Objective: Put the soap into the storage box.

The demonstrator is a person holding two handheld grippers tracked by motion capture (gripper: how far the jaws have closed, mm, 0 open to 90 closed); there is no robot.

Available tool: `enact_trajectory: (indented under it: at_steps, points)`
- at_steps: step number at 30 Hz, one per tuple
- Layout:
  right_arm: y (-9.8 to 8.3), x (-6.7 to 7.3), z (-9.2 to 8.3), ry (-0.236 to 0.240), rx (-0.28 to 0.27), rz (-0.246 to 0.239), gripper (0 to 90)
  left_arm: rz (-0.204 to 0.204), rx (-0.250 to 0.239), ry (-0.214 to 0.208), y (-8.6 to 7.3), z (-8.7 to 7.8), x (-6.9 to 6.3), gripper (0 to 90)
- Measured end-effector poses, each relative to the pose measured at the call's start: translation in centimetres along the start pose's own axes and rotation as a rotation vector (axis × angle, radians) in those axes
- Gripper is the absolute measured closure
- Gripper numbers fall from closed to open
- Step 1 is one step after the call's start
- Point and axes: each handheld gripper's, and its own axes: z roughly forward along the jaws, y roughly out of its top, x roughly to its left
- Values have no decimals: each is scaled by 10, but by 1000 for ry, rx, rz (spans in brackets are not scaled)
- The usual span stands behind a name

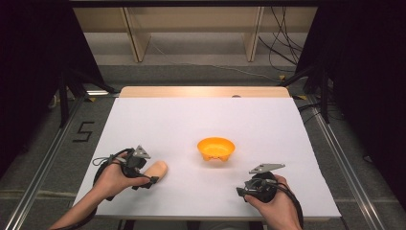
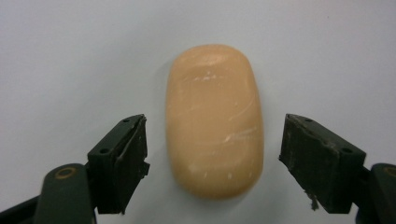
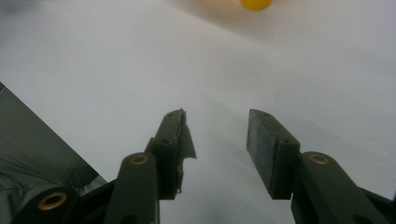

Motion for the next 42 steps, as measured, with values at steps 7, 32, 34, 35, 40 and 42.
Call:
enact_trajectory:
  at_steps: [7,32,34,35,40,42]
  points:
    - [-7,-8,-7,-25,-26,35,555,0,26,-8,-7,-12,1,240]
    - [-8,-10,-5,-5,-33,39,546,40,261,-19,47,3,5,233]
    - [-7,-9,-6,-24,-21,37,546,51,268,-10,50,6,5,231]
    - [-7,-9,-5,-21,-40,38,545,48,274,-10,52,9,4,231]
    - [-8,-9,-5,-21,-39,40,544,72,334,-22,57,22,-2,216]
    - [-8,-9,-3,-23,-64,16,544,79,344,-18,59,26,-3,213]
